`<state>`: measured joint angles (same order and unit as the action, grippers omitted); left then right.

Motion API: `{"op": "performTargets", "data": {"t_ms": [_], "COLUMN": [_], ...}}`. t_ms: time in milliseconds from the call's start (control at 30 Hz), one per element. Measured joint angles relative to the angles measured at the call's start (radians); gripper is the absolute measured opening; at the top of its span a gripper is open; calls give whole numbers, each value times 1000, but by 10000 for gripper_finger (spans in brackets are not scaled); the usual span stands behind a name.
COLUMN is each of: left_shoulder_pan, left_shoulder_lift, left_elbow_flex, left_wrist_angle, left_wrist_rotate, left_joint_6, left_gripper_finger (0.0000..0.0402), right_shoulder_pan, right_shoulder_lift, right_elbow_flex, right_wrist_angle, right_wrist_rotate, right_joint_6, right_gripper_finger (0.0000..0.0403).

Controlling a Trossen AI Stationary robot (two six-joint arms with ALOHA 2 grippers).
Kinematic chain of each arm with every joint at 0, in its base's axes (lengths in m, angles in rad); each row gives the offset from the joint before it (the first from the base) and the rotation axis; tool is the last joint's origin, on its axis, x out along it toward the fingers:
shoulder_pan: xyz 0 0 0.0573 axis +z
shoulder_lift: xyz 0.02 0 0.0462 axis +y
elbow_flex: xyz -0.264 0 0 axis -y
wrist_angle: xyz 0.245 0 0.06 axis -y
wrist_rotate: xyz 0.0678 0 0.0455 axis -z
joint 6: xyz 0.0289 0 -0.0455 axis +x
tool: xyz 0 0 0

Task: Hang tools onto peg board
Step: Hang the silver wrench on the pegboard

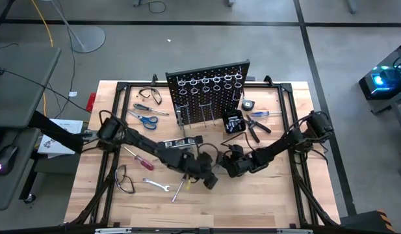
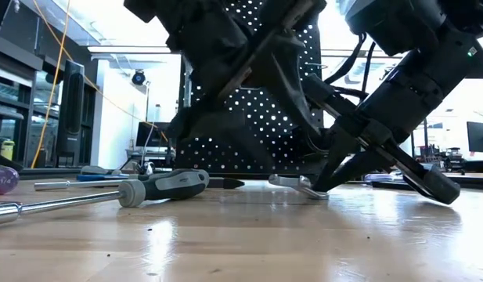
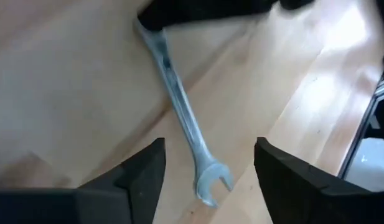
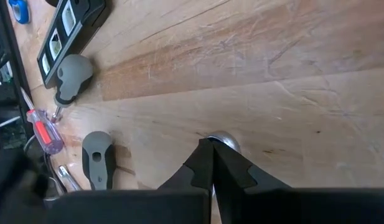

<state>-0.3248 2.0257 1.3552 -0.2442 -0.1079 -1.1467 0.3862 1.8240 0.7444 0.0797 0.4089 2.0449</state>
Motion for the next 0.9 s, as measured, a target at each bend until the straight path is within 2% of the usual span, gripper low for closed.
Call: {"op": "performTargets", "data": {"t_ms": [333,467,667,900], "left_shoulder_pan": [-2,-3,-5,-17], "left_shoulder_lift": [110,153,169,166], "left_elbow_flex": [73,110,124,124], "left_wrist_angle": [-15,-48,-39,-35], "left_wrist_rotate": [-51,-40,-12,44], "left_joint_6": [-34,-41,-129,-163], "left_gripper_finger": [239,239,238,207], "right_shoulder_pan": [-1,-10,-25,-27], "right_shoulder_lift": [0,0,0,0], "right_elbow_flex": [-1,-2,-2,-2], "right_wrist_angle": [27,57,65,68], "right_wrist_rotate": [-35,-47,-73,-76], "right_joint_6": [-60,-93,-120,-135], "right_gripper_finger": [0,0,0,0]}}
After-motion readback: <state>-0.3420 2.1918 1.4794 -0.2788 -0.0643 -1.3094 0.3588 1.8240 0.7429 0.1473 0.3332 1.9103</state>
